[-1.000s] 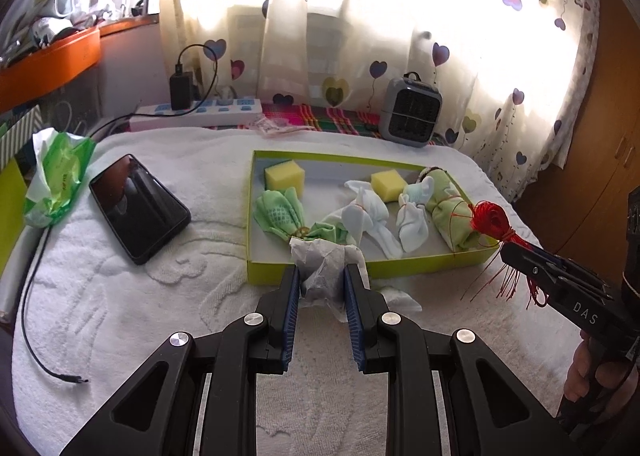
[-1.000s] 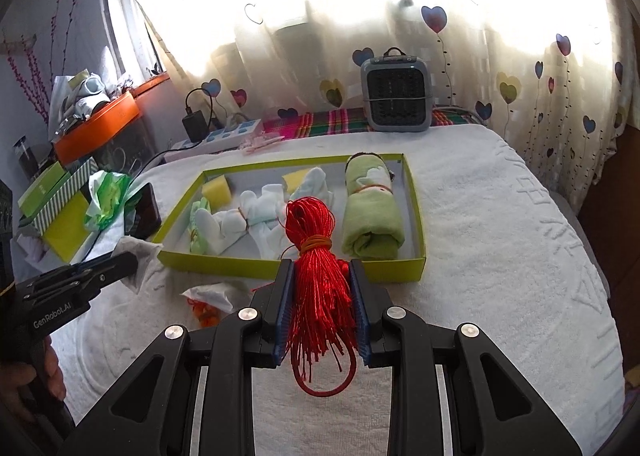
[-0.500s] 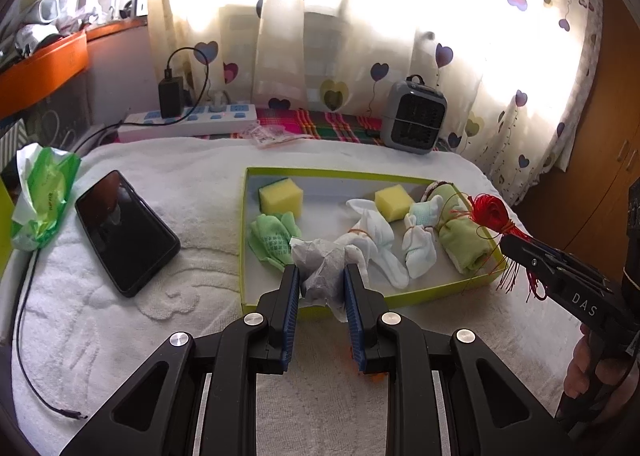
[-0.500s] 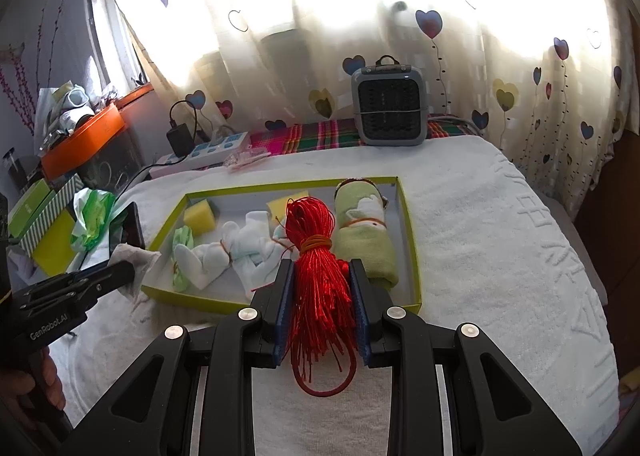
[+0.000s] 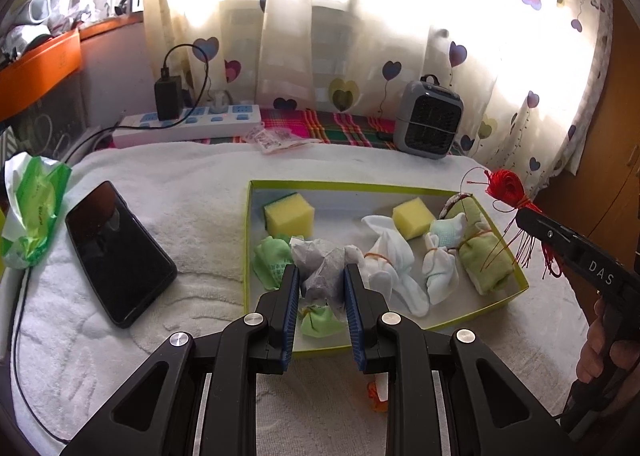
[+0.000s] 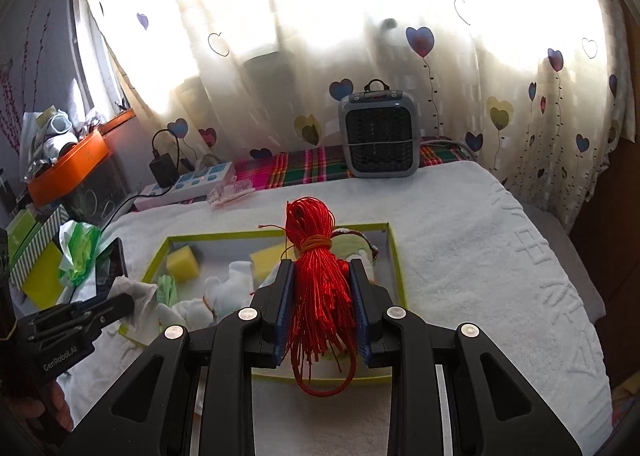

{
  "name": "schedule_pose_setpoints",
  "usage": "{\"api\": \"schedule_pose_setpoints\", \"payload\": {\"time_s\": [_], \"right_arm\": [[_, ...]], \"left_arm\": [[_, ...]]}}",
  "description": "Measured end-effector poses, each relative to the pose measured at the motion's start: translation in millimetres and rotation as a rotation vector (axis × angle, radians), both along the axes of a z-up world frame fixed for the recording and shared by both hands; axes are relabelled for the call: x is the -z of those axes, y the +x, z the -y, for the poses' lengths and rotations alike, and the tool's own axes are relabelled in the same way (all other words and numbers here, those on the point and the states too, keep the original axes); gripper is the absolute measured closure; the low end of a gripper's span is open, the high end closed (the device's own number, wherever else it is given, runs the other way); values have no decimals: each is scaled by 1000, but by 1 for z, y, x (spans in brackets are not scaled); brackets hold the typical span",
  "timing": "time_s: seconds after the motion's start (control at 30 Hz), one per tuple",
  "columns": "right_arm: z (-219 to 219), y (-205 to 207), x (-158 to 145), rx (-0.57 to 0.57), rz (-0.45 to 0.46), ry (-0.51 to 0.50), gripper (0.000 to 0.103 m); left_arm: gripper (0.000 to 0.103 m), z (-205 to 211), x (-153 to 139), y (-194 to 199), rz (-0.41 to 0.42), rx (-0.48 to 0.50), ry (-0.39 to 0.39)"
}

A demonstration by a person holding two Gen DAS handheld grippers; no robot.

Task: Organize soft objects
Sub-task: 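Carry the white tissue pouch and red string bundle over the tray with both grippers, then lower and release the tissue pouch with the left gripper while the right releases the red string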

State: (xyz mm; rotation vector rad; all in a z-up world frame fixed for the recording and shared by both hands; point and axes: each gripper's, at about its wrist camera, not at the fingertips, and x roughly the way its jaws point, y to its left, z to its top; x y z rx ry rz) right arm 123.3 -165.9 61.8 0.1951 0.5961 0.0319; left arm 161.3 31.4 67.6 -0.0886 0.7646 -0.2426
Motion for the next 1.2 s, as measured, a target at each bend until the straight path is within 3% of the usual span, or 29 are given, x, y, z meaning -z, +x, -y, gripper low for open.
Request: {"api": "schedule_pose_setpoints", "payload": {"time_s": [0.6,1.2], "right_arm": [[-11,32,36,-21,-117,3,75],[-16,31,40,-25,-104,-31,75]], "left_arm": [[82,1,25,25,-60,-7,18],[76,2,32,29,-69,-16,28]]}}
